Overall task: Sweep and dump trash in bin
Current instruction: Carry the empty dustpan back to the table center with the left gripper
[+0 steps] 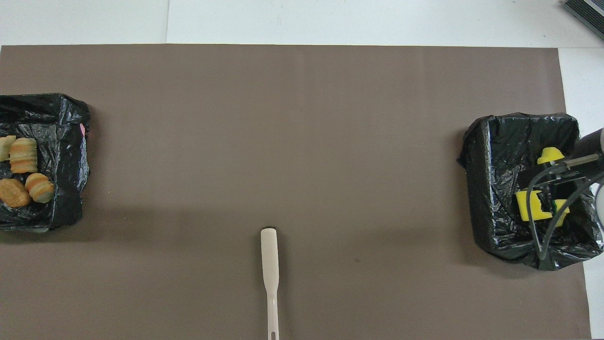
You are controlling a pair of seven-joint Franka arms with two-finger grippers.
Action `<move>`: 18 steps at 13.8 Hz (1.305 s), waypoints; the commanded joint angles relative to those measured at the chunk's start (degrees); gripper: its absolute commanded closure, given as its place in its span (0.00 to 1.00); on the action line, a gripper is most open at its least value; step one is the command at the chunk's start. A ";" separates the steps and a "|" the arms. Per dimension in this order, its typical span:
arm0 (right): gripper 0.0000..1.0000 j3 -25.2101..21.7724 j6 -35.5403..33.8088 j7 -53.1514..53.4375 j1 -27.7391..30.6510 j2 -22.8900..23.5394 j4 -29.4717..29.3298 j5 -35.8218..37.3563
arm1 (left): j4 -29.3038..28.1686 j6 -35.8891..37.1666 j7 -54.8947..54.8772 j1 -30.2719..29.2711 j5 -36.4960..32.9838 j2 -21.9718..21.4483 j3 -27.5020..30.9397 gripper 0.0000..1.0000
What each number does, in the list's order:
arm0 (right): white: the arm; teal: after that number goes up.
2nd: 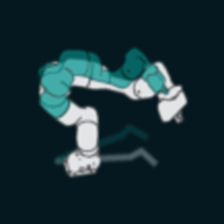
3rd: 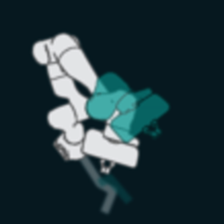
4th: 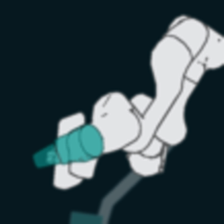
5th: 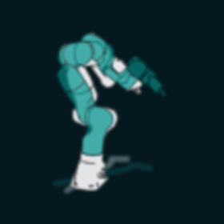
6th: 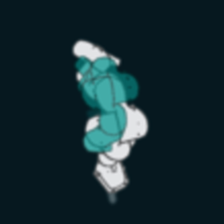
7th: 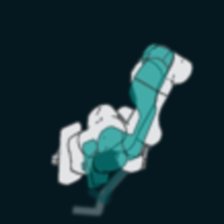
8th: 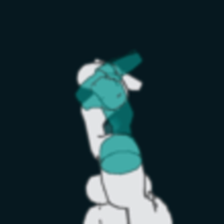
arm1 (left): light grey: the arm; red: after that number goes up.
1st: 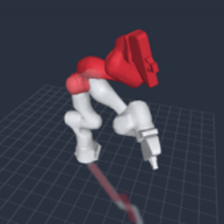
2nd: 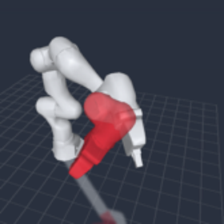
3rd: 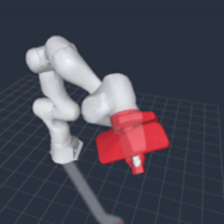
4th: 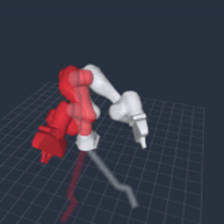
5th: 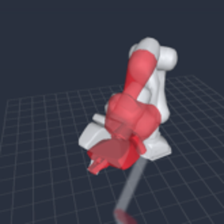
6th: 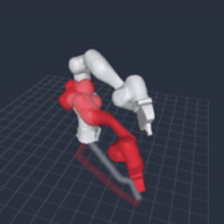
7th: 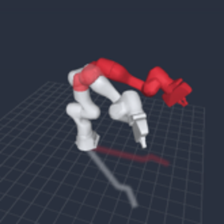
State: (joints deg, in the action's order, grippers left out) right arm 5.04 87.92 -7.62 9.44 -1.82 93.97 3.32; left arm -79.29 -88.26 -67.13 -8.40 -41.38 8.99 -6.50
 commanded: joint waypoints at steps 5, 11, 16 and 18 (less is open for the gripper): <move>0.00 0.76 0.51 15.00 1.37 0.50 -4.30 -3.50 | -4.19 3.89 42.81 5.75 27.55 -4.15 -3.42 1.00; 0.00 1.64 -0.12 16.06 0.06 1.20 -5.64 -3.76 | -15.61 -13.47 76.57 19.46 42.24 -3.11 -4.04 1.00; 0.00 1.99 0.59 9.73 -1.00 1.82 -6.08 -0.94 | -22.13 -27.13 92.43 28.77 46.57 1.63 -3.96 1.00; 0.00 1.99 1.11 9.99 -1.08 1.73 -5.99 -2.17 | -26.33 -33.26 93.41 30.54 46.57 2.35 -3.96 1.00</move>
State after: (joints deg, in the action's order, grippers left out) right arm 6.90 88.78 3.67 8.30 -0.78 89.22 1.44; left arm -101.86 -116.51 25.11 20.18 4.26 11.55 -11.61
